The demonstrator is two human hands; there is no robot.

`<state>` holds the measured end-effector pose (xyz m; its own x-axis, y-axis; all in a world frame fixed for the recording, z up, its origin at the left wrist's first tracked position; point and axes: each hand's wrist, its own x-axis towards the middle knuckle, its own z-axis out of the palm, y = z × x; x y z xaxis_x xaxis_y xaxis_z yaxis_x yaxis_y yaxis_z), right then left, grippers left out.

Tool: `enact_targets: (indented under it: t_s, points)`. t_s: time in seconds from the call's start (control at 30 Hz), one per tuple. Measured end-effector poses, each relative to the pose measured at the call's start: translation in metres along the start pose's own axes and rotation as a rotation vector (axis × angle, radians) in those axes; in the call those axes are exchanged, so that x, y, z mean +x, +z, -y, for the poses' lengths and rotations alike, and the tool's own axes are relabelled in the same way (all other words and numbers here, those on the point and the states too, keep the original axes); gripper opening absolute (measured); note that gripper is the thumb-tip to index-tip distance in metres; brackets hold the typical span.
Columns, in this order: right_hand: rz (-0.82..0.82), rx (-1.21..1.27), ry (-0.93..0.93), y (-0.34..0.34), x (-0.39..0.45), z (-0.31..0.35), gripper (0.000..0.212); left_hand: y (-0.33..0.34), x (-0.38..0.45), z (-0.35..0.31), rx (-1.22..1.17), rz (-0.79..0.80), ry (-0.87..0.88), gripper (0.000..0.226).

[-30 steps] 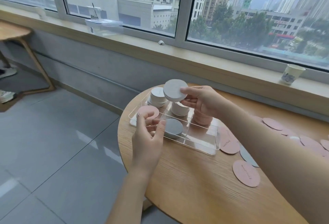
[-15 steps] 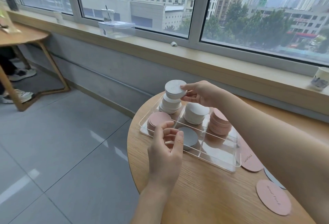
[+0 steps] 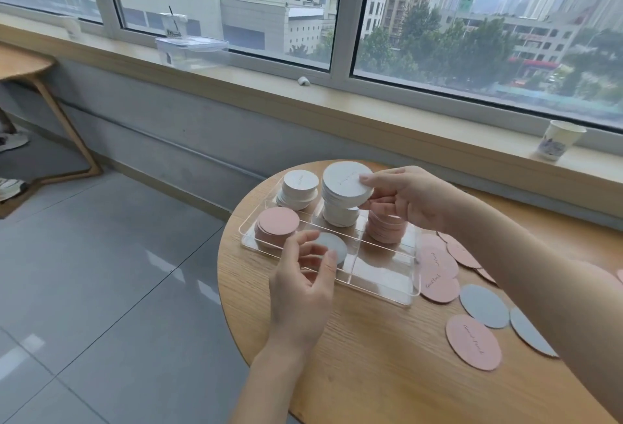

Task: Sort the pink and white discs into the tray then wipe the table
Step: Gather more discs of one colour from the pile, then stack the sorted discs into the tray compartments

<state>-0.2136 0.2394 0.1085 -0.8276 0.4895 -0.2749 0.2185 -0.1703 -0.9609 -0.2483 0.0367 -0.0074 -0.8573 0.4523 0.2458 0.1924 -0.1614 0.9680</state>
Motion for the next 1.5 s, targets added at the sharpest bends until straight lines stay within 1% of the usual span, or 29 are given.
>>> enact_targets:
  t_s: [0.07, 0.17, 0.27, 0.37, 0.43, 0.53, 0.67, 0.7, 0.73, 0.83, 0.87, 0.93, 1.0, 1.17, 1.27, 1.37, 1.5]
  points:
    - [-0.010, 0.001, 0.007, -0.015, -0.025, -0.013, 0.031, 0.003, -0.005, 0.000, 0.011, 0.019, 0.001, 0.026]
    - [-0.079, -0.025, 0.050, -0.037, -0.049, -0.038, 0.033, 0.008, -0.013, 0.001, 0.022, 0.037, 0.013, 0.026]
    - [-0.150, -0.117, 0.096, -0.053, -0.060, -0.062, 0.044, 0.013, -0.020, 0.000, 0.029, 0.057, 0.012, 0.025]
    - [-0.180, -0.204, 0.086, -0.055, -0.063, -0.071, 0.051, 0.017, -0.023, -0.002, 0.053, 0.072, 0.016, 0.025]
    - [-0.196, -0.251, 0.074, -0.051, -0.065, -0.070, 0.047, 0.019, -0.023, -0.001, 0.066, 0.075, 0.013, 0.025]
    - [-0.241, -0.423, 0.070, -0.039, -0.067, -0.066, 0.033, 0.020, -0.022, 0.001, 0.077, 0.076, 0.003, 0.027]
    - [-0.285, -0.578, 0.080, -0.031, -0.064, -0.061, 0.027, 0.021, -0.021, 0.003, 0.065, 0.061, -0.006, 0.028]
    - [-0.287, -0.632, 0.088, -0.029, -0.064, -0.059, 0.024, 0.021, -0.021, 0.003, 0.062, 0.058, -0.008, 0.028]
    - [-0.289, -0.739, 0.089, -0.027, -0.064, -0.058, 0.023, 0.021, -0.021, 0.004, 0.061, 0.059, -0.010, 0.028]
    - [-0.327, -1.239, 0.034, -0.023, -0.060, -0.063, 0.025, 0.021, -0.021, 0.005, 0.065, 0.066, -0.011, 0.027]
    - [-0.338, -1.296, 0.022, -0.023, -0.057, -0.067, 0.027, 0.022, -0.021, 0.005, 0.066, 0.065, -0.009, 0.027]
    - [-0.335, -1.260, 0.021, -0.025, -0.054, -0.074, 0.029, 0.022, -0.020, 0.005, 0.065, 0.068, -0.011, 0.027]
    - [-0.353, -1.185, -0.021, -0.027, -0.054, -0.077, 0.029, 0.022, -0.020, 0.005, 0.070, 0.075, -0.011, 0.028]
    - [-0.409, -1.021, -0.265, -0.034, -0.075, -0.090, 0.022, 0.025, -0.020, 0.002, 0.100, 0.087, 0.028, 0.027]
    - [-0.428, -0.960, -0.349, -0.046, -0.098, -0.103, 0.017, 0.032, -0.027, -0.002, 0.099, 0.110, 0.048, 0.027]
    - [-0.477, -0.932, -0.340, -0.066, -0.126, -0.121, 0.017, 0.045, -0.040, -0.007, 0.083, 0.167, 0.047, 0.027]
    - [-0.526, -0.982, -0.294, -0.091, -0.158, -0.150, 0.033, 0.066, -0.064, -0.011, 0.074, 0.271, 0.036, 0.026]
